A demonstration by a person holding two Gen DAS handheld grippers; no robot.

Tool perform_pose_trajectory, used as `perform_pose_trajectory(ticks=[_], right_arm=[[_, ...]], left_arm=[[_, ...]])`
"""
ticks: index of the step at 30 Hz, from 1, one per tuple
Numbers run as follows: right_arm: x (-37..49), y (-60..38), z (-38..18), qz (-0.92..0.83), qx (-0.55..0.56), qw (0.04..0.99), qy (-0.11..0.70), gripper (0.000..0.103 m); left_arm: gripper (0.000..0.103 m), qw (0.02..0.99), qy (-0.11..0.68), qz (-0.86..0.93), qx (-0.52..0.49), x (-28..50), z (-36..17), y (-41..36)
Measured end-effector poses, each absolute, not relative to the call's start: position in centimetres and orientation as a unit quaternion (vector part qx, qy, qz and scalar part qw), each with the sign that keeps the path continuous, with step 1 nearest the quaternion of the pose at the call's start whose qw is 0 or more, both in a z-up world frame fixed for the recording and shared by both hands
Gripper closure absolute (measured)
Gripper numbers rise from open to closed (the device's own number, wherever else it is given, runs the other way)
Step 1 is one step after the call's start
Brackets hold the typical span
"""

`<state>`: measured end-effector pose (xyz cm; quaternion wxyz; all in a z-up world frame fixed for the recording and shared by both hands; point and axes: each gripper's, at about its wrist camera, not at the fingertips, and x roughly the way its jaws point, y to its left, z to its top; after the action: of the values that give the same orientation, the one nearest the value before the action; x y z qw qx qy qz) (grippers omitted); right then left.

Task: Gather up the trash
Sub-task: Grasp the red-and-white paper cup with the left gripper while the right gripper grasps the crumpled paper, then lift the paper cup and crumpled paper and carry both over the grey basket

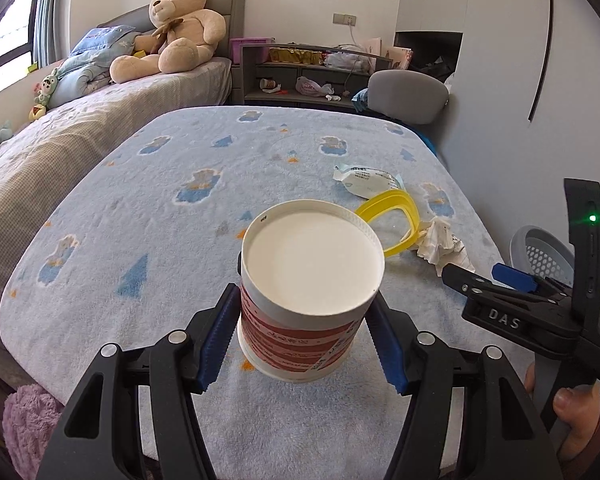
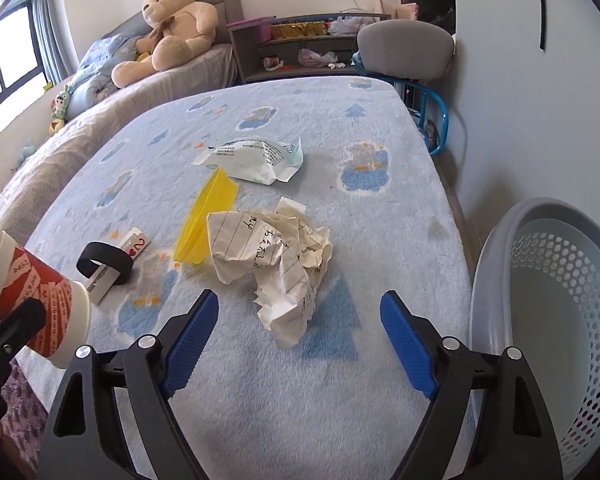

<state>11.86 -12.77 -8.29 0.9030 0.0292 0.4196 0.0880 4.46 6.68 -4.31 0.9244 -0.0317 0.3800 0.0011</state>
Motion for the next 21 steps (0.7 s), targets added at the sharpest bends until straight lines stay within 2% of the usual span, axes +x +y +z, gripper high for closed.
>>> perform_pose_trajectory(ticks=[3,5,7,8,9,10,21], right_arm=[[12.8,-12.6,-8.8,0.085,0.024,0.899,0.428,0.031],[13.2,-12.5,-8.9,0.084,0.022,0.898,0.432,0.040],[13.2,-12.4,-9.0,0.085,0.020,0.897,0.433,0.057],[13.2,-12.4,-9.1,0.088,0.020,0.897,0.434,0.062],[13.1,-12.3,-9.1,0.093,0.021,0.895,0.435,0.073],[13.0,-12.3,-9.1,0.095,0.022,0.894,0.437,0.077],[9.2,-13.0,-7.4,0.098,0.039,0.902,0.419,0.077]], left_arm=[[0.042,0.925,0.379,0.001,-0.032,4.4,-4.3,6.7],[0.042,0.924,0.381,0.001,-0.034,4.5,-4.4,6.9],[0.042,0.923,0.382,0.001,-0.035,4.5,-4.5,7.0],[0.042,0.923,0.383,0.002,-0.036,4.5,-4.5,7.0],[0.042,0.923,0.383,0.001,-0.037,4.5,-4.5,7.0],[0.042,0.923,0.383,0.001,-0.038,4.5,-4.5,7.1],[0.042,0.924,0.380,-0.007,-0.042,3.8,-4.0,6.7]])
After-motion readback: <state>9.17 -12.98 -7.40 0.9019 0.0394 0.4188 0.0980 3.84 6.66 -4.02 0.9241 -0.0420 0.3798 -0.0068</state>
